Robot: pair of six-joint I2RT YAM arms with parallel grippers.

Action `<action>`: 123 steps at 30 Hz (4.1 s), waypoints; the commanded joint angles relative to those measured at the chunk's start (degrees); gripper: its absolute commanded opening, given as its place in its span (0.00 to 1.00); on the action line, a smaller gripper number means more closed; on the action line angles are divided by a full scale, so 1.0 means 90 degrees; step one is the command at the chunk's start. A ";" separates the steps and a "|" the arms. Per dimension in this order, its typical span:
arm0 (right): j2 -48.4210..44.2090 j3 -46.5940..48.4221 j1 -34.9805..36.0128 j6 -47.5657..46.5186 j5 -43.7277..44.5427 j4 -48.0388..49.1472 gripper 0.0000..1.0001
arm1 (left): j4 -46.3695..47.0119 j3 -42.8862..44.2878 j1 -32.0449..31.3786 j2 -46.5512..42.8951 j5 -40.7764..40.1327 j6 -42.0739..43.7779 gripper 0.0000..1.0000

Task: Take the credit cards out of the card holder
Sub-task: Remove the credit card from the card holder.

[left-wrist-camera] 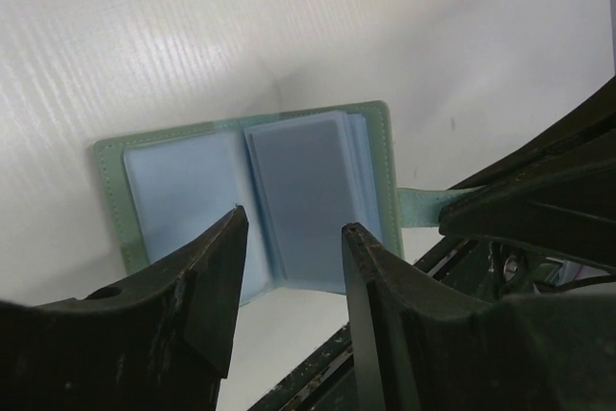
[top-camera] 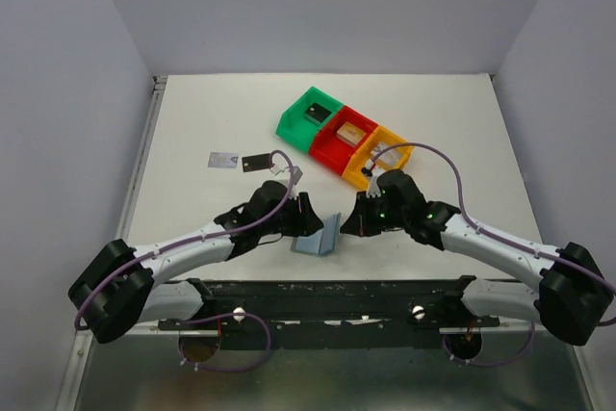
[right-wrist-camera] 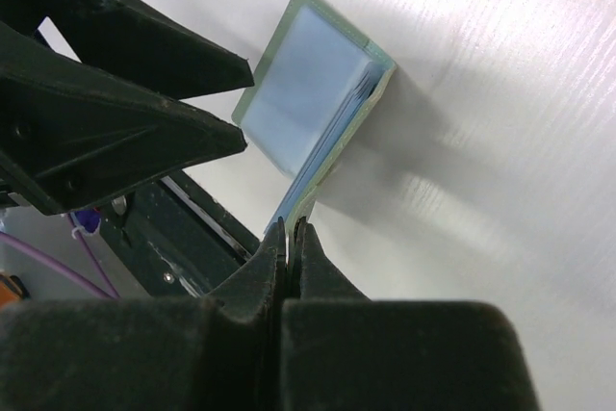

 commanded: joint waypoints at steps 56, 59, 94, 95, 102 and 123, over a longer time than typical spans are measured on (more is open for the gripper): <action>0.0165 0.0181 0.0002 -0.0044 -0.0178 0.0144 0.00 | 0.0458 -0.0106 -0.0358 0.0161 -0.0056 0.0051 0.55; 0.0155 0.0181 0.0002 -0.0034 -0.0179 0.0164 0.00 | 0.0507 -0.0057 -0.0358 0.0239 0.0031 0.0070 0.55; -0.0001 -0.0072 0.0012 -0.0064 0.0124 0.0056 0.00 | -0.0254 0.0197 -0.0417 0.0181 -0.0613 0.0461 0.52; -0.0020 -0.0102 0.0002 -0.0054 0.0144 0.0056 0.00 | -0.0293 0.0226 -0.0417 0.0190 -0.0603 0.0490 0.52; -0.0099 -0.0219 0.0002 0.0005 0.0261 -0.0012 0.00 | -0.0499 0.0334 -0.0407 0.0259 -0.0828 0.0598 0.53; -0.0089 -0.0141 0.0002 -0.0035 0.0261 -0.0051 0.00 | -0.0811 0.0714 -0.0475 0.0503 -0.0886 0.0891 0.57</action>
